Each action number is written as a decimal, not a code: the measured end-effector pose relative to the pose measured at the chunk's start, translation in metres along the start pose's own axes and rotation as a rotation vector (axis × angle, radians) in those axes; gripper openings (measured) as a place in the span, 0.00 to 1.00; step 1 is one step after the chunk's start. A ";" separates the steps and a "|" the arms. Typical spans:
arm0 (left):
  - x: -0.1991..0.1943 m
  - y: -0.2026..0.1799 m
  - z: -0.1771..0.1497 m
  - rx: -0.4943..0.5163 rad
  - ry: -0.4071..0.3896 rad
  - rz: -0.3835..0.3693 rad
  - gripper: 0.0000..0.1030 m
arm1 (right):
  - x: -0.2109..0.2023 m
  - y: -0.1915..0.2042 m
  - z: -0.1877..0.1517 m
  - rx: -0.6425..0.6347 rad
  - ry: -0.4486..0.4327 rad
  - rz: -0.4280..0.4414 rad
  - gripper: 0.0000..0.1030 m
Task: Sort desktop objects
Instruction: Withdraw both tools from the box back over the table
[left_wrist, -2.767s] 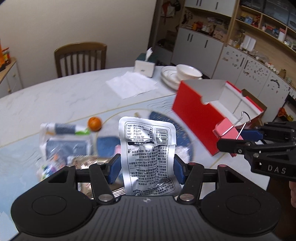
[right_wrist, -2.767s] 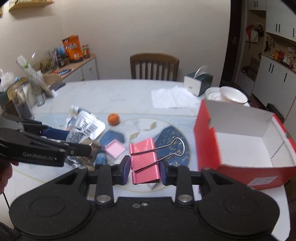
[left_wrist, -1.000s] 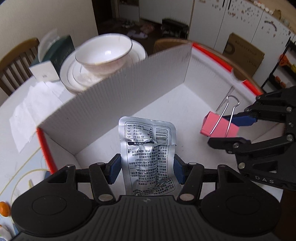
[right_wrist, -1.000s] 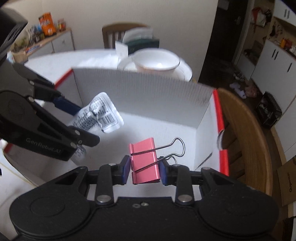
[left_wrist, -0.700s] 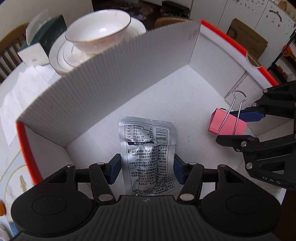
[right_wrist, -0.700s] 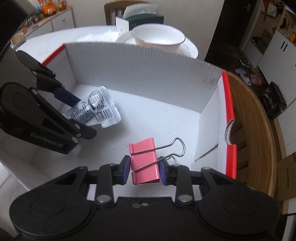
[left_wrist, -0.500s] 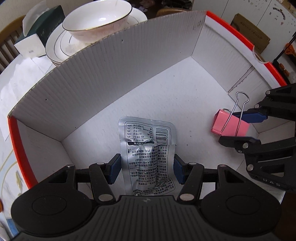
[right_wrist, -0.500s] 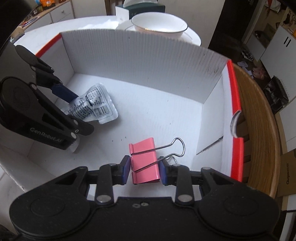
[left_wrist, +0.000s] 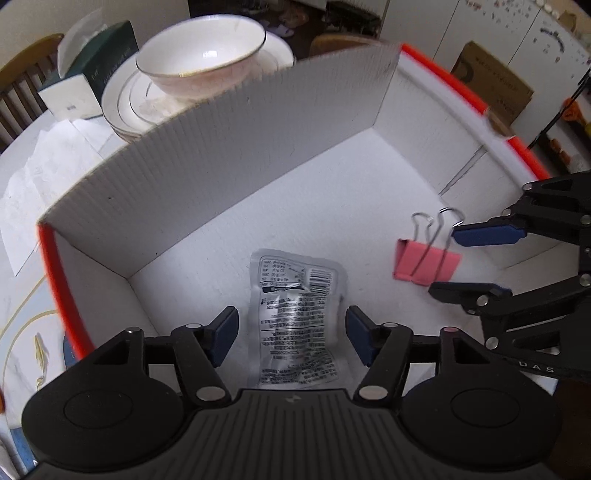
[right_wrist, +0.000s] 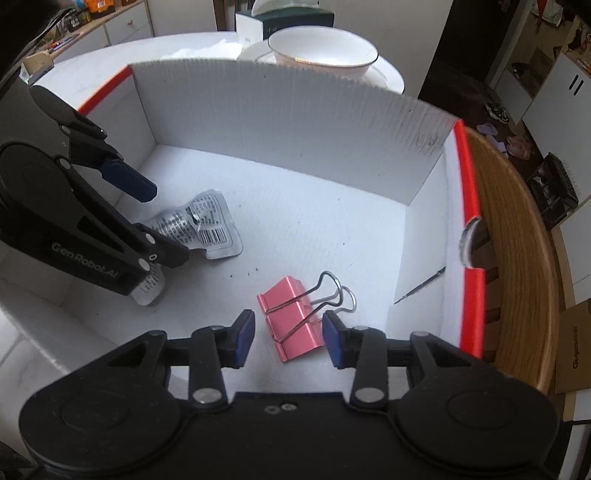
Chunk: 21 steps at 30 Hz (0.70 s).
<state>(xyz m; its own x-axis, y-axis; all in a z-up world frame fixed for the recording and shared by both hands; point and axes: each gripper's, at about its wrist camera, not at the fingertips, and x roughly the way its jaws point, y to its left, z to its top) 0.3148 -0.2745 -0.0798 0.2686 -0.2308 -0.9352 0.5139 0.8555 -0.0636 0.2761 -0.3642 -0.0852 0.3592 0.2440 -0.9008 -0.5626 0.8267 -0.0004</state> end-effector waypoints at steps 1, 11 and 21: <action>-0.006 0.000 -0.002 -0.006 -0.016 -0.009 0.61 | -0.005 0.000 -0.001 0.000 -0.012 0.004 0.42; -0.065 -0.004 -0.027 -0.062 -0.195 -0.024 0.61 | -0.053 0.011 -0.002 0.002 -0.137 0.065 0.47; -0.122 0.003 -0.072 -0.125 -0.360 -0.002 0.61 | -0.099 0.034 -0.008 0.027 -0.267 0.103 0.51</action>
<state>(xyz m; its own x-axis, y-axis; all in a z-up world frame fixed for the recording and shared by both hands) 0.2253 -0.2105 0.0094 0.5482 -0.3615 -0.7542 0.4173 0.8997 -0.1279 0.2157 -0.3640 0.0006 0.4863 0.4496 -0.7492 -0.5875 0.8030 0.1005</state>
